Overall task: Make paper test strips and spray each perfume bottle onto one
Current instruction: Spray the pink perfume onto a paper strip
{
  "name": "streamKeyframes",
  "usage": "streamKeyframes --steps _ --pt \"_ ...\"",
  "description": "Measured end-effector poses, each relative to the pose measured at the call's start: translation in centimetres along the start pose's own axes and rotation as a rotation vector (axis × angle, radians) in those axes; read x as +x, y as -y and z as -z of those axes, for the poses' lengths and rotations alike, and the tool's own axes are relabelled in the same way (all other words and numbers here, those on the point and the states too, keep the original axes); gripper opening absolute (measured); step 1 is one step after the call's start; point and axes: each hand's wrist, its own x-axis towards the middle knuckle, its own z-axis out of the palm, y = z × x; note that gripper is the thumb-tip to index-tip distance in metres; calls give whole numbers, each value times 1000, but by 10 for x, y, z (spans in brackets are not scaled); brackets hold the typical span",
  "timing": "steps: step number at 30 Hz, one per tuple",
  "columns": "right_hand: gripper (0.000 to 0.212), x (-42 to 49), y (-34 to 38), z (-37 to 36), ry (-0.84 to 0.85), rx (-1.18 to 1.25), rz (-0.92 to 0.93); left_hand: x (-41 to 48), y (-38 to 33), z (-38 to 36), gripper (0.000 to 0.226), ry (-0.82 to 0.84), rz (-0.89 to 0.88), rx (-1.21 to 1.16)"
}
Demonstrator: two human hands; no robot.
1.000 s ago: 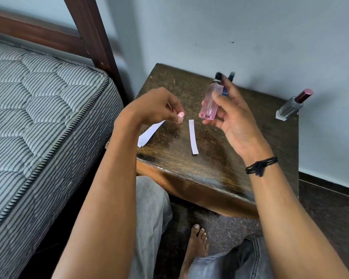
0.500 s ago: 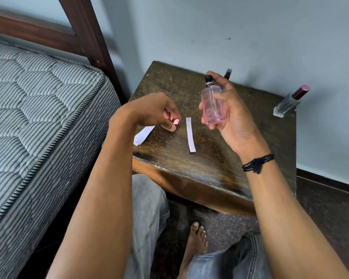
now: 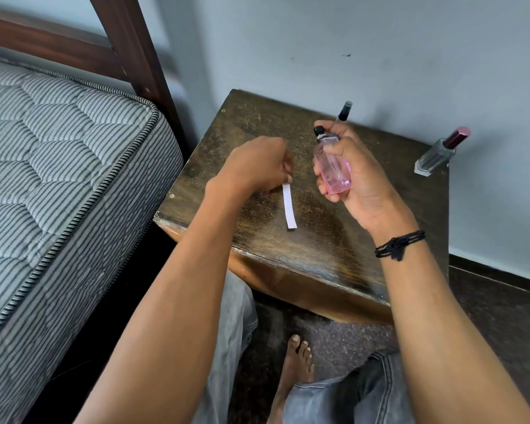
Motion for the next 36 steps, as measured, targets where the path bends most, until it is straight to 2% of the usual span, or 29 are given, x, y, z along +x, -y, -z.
streamKeyframes --steps 4,12,18,22,28,32,36 --pt "42 -1 0 0 -10 -11 0 -2 -1 -2 20 -9 45 31" --pt "40 1 -1 2 -17 -19 7 0 -2 -8 12 -37 56 33" --pt "36 1 -1 2 -20 -41 4 4 1 -4 12 -38 100 -190" --pt "33 3 -2 1 -45 -100 -4 5 6 1 17 -97 116 -319" --pt "30 -1 -3 0 -74 -381 0 4 17 8 18 -143 132 -427" --pt "37 0 -13 1 -87 -771 85 4 22 9 16 -162 143 -480" --pt "44 0 -21 -3 -16 -1095 155 5 26 7 15 -158 145 -502"
